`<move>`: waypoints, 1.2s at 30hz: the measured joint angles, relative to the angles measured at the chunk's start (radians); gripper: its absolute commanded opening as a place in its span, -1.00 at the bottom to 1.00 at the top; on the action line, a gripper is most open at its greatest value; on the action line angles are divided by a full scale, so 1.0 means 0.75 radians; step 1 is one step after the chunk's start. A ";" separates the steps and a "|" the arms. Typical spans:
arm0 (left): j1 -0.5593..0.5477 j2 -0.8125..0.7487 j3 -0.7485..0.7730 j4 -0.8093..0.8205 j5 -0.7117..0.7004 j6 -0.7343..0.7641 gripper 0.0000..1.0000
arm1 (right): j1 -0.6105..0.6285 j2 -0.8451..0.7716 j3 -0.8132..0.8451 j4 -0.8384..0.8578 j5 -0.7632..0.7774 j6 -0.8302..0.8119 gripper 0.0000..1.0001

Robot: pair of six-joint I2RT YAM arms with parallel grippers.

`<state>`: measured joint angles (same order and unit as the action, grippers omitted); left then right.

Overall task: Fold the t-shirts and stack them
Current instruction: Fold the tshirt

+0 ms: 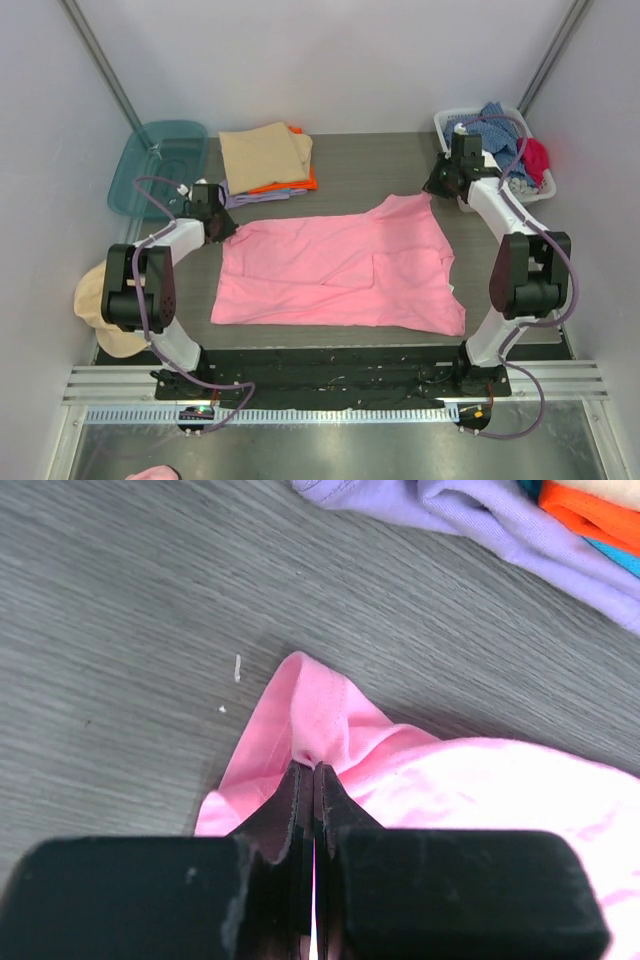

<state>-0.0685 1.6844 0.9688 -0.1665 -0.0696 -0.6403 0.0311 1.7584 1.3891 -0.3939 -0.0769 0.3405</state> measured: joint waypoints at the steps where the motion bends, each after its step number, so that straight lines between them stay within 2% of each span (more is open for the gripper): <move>1: 0.000 -0.014 -0.011 0.002 -0.002 -0.010 -1.00 | -0.001 -0.037 -0.042 0.003 0.018 0.021 -0.98; 10: 0.003 -0.117 -0.032 -0.001 -0.057 -0.024 -1.00 | -0.001 -0.242 -0.216 -0.006 0.156 0.145 -0.98; 17: 0.003 -0.274 -0.073 -0.019 -0.102 -0.023 -1.00 | -0.001 -0.387 -0.324 -0.066 0.231 0.183 -0.98; 36: 0.003 -0.521 -0.253 -0.120 -0.185 -0.079 -1.00 | -0.012 -0.684 -0.517 -0.231 0.414 0.293 -0.98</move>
<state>-0.0666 1.2938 0.7788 -0.2565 -0.2085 -0.6994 0.0219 1.2453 1.0016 -0.5671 0.2337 0.5606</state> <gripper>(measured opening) 0.012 0.039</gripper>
